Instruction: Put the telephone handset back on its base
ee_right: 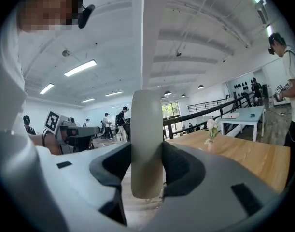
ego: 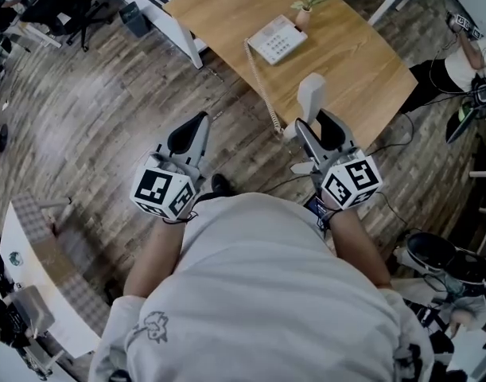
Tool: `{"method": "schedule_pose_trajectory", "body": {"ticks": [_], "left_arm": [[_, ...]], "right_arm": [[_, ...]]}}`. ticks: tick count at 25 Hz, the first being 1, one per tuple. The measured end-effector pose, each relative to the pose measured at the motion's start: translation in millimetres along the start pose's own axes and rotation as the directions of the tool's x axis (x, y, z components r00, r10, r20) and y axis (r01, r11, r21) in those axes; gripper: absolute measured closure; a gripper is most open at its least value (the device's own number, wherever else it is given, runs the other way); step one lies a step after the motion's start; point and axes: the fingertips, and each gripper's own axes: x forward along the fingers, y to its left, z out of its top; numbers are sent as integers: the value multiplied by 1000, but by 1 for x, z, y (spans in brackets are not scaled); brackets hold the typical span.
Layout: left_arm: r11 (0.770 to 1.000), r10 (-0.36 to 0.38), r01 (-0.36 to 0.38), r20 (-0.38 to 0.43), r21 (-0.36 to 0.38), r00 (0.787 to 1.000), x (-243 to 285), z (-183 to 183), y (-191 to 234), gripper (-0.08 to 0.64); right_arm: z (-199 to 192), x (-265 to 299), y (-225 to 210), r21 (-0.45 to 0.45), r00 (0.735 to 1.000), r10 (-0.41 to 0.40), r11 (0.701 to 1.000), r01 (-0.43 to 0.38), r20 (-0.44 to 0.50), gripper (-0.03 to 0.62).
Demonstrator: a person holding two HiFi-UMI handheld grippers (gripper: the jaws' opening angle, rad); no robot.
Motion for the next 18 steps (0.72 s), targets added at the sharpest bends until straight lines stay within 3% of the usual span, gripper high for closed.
{"method": "schedule_pose_trajectory", "body": {"ticks": [10, 18], "left_arm": [[997, -77, 77, -12, -22, 997, -22, 5, 90, 554], [994, -101, 100, -20, -43, 995, -36, 4, 128, 554]], "right_arm": [[7, 62, 22, 34, 994, -105, 994, 105, -11, 387], [9, 96, 47, 15, 992, -118, 993, 119, -38, 387]]}}
